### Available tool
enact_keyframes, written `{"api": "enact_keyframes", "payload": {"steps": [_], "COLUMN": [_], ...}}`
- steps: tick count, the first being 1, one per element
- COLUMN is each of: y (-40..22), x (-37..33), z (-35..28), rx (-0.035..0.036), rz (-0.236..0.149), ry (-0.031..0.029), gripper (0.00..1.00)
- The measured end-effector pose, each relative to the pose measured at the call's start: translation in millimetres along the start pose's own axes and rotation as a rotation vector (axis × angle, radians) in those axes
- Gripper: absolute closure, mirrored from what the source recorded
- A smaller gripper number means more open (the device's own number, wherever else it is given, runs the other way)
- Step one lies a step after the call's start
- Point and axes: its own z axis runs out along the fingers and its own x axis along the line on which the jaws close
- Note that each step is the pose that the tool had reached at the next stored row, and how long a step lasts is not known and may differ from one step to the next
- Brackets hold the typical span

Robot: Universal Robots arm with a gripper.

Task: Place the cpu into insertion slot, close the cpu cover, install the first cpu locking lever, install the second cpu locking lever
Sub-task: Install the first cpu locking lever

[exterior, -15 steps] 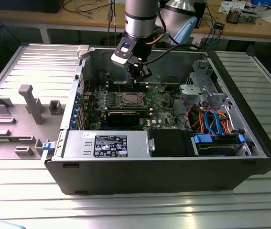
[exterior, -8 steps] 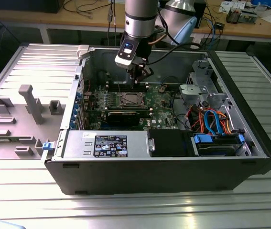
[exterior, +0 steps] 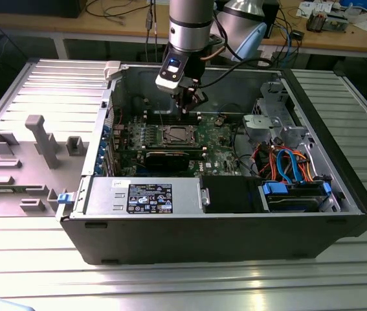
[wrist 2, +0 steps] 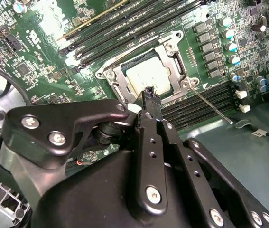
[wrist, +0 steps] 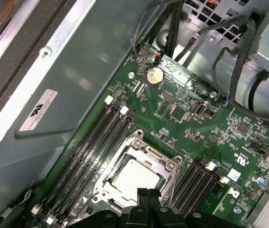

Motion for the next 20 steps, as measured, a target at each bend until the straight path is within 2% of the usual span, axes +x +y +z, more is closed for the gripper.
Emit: {"api": "enact_keyframes", "payload": {"steps": [7,12,14,17,20], "y": [-0.6,-1.8,-3.7,-10.7,-14.2], "x": [0.4,1.2,2.4,7.2,9.4], "z": [-0.1,0.0,0.0,0.0,-0.1], "rx": [0.0002,-0.0013,-0.0017,-0.0022,-0.0026], "rz": [-0.003,-0.064,-0.079,-0.084,-0.084], "ry": [-0.0001,-0.0003,-0.0003,0.0003,0.001], "gripper": [0.89,0.89,0.89,0.89,0.89]}}
